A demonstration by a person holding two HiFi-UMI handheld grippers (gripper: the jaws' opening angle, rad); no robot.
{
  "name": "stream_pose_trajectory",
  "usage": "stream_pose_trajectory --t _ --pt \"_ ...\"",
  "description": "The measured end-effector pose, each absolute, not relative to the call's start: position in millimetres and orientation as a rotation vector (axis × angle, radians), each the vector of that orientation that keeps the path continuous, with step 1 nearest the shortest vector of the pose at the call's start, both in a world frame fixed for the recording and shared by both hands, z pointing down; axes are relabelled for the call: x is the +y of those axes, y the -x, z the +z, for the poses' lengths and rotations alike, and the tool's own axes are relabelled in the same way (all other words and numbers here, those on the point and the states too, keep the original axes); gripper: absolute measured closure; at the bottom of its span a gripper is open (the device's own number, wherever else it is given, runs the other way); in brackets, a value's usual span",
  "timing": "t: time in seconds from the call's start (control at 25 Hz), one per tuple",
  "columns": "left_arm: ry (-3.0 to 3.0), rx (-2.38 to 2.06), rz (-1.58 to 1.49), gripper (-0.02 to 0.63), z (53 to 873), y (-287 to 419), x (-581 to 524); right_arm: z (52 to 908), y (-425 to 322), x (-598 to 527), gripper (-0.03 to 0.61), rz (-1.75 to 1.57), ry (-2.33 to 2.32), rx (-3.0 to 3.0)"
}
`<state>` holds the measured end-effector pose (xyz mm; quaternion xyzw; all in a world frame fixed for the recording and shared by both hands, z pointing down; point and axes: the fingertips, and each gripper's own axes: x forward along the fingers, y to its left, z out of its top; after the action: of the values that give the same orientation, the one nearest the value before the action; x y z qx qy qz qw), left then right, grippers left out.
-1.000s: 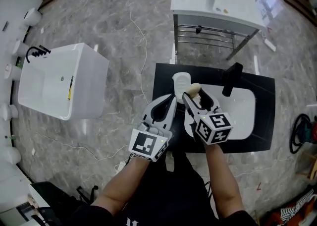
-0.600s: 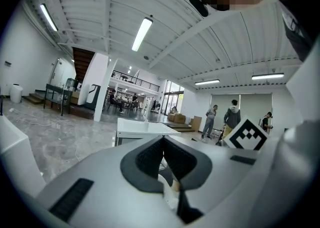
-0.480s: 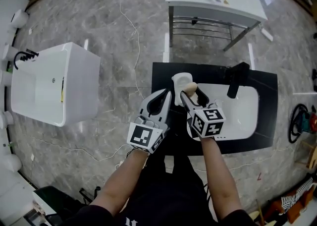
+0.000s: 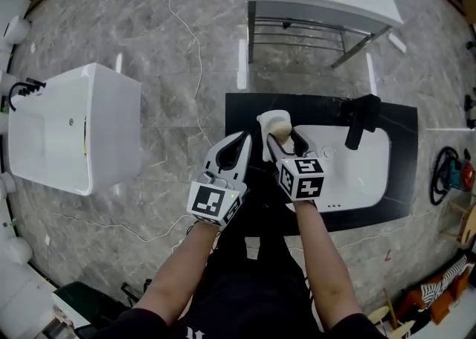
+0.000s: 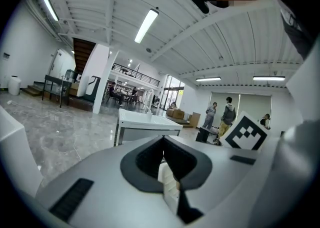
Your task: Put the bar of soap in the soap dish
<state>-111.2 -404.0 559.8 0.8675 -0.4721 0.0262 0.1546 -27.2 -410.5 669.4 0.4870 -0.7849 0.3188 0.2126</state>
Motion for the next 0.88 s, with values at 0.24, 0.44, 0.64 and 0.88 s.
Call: stream_pose_trajectory --t 0.24,0.44,0.64,0.88 --pt "-2.469 -1.347 0.074 0.606 566 119 -409 687 29 -411 0.321 0.893 -1.351 -2.104" --pt "-2.462 -1.342 0.076 0.606 570 124 -411 696 30 -412 0.321 0.87 -1.354 -2.053" --pt "-2.459 -1.336 0.076 0.606 571 126 -410 707 29 -411 0.321 0.873 -1.355 -2.008" --pt "-2.449 -1.332 0.084 0.606 575 127 -408 709 30 -412 0.321 0.885 -1.353 -2.02"
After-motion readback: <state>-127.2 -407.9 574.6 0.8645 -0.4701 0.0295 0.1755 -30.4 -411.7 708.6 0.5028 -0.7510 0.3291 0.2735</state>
